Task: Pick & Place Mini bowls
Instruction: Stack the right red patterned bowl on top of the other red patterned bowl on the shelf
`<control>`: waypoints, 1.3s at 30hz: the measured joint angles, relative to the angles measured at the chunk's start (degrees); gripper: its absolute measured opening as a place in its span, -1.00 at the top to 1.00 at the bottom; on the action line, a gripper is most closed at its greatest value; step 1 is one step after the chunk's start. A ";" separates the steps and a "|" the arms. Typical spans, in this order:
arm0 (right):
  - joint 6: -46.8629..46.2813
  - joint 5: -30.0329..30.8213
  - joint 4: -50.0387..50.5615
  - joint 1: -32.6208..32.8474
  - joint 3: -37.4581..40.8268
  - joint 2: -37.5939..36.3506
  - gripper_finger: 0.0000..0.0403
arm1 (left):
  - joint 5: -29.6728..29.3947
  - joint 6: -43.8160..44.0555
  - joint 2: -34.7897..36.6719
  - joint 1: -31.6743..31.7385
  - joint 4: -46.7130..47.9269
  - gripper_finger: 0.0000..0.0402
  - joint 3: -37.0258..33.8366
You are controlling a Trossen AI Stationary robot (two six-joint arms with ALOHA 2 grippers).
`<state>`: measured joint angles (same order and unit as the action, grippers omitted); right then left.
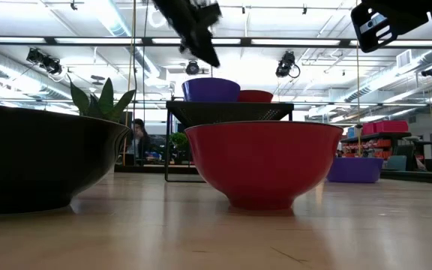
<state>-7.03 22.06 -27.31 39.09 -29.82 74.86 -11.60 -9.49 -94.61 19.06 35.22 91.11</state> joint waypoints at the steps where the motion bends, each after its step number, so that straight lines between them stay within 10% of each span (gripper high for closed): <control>1: 0.00 -0.02 -0.01 0.00 0.00 -0.01 0.72 | -2.42 -0.12 1.24 -1.82 2.57 0.97 0.01; 11: 0.10 -0.05 -3.03 -0.25 0.00 2.44 0.72 | -14.07 16.32 14.37 -24.46 8.73 0.98 -15.89; 21: -0.36 -13.54 7.96 -7.06 -10.11 9.83 0.47 | -18.42 34.40 17.79 -46.68 -27.08 0.93 -42.30; 30: 17.08 -23.11 29.82 -9.38 -25.84 22.83 0.07 | -24.44 34.66 16.26 -49.91 -45.62 0.96 -51.26; 39: 19.54 -21.06 28.97 -9.33 -27.54 28.78 0.19 | -24.60 34.49 16.24 -49.22 -47.54 0.84 -51.28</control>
<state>12.51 1.01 1.66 29.76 -57.36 103.63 -36.21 24.99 -78.37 -30.15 -12.32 39.83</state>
